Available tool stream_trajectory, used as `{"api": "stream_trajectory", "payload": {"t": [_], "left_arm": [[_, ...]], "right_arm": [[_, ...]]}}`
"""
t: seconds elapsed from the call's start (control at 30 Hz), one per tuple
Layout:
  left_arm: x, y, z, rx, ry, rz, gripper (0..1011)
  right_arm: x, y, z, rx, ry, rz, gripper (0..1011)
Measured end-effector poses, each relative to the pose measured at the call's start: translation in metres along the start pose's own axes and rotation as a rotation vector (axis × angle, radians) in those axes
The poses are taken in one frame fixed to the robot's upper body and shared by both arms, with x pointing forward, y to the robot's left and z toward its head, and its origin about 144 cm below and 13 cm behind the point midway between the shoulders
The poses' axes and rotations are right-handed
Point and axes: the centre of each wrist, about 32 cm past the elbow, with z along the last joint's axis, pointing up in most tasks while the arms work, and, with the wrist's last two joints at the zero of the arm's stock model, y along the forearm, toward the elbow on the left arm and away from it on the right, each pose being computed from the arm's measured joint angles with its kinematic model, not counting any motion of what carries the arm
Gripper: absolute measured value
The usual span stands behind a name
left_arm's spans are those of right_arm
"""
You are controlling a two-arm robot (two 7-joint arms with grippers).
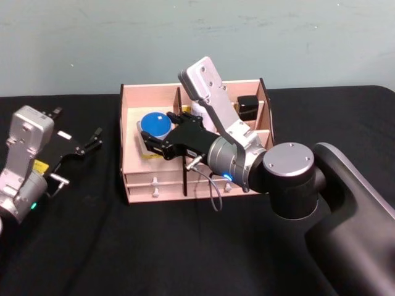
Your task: Pick up the facial cleanser and watermelon frost from the table and place them into the tiered storage box.
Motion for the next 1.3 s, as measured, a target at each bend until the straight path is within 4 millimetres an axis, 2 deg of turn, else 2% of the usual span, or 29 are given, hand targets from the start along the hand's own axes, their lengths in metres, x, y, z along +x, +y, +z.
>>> {"api": "stream_trajectory", "payload": {"t": [0.63, 1.0, 1.3], "left_arm": [[0.0, 0.0, 0.0, 0.0, 0.0, 0.0, 1010], [0.0, 0.0, 0.0, 0.0, 0.0, 0.0, 1010], [0.0, 0.0, 0.0, 0.0, 0.0, 0.0, 1010]], "right_arm": [[0.0009, 0.0056, -0.0027, -0.018, 0.0, 0.002, 708], [0.0006, 0.004, -0.0025, 0.007, -0.006, -0.004, 1002], [0.0008, -0.0034, 0.0014, 0.077, -0.028, -0.016, 1000]]}}
